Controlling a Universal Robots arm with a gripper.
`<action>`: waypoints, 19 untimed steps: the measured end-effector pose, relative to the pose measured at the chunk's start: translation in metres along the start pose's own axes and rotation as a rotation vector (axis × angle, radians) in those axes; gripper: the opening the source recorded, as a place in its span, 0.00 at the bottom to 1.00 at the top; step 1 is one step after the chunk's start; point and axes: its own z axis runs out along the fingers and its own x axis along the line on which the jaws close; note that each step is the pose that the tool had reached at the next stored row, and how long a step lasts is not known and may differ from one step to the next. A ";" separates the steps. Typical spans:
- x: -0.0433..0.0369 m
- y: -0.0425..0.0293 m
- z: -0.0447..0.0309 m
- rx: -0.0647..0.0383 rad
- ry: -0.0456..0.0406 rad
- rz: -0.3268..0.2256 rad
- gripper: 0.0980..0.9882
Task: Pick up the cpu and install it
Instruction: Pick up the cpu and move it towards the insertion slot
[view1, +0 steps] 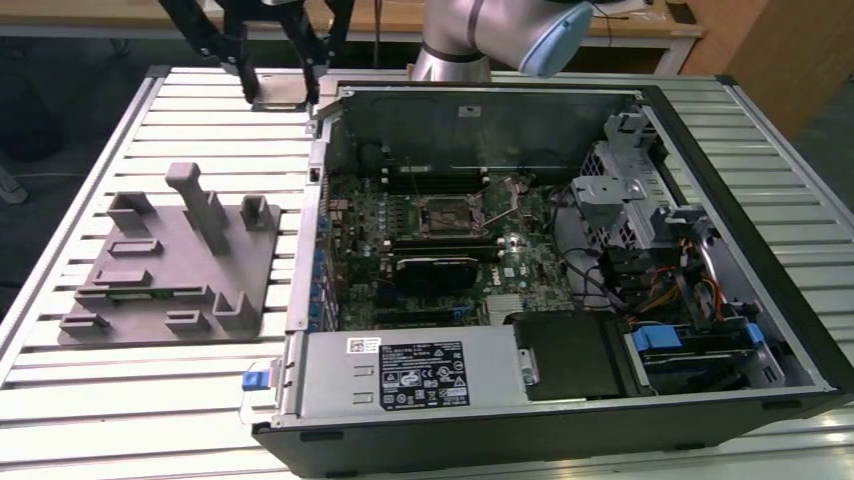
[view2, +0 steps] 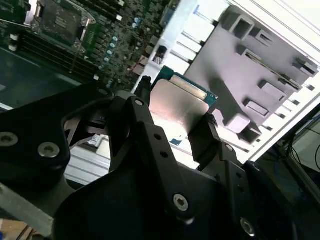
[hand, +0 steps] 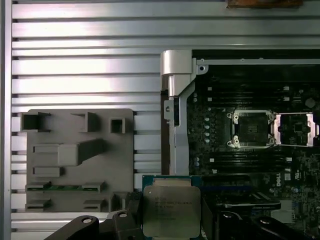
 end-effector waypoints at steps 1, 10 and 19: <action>-0.0045 0.0001 0.0000 0.000 0.0000 0.000 0.51; -0.0454 0.0017 0.0000 0.000 0.0001 0.000 0.51; -0.0863 0.0032 0.0000 0.000 0.0002 0.000 0.51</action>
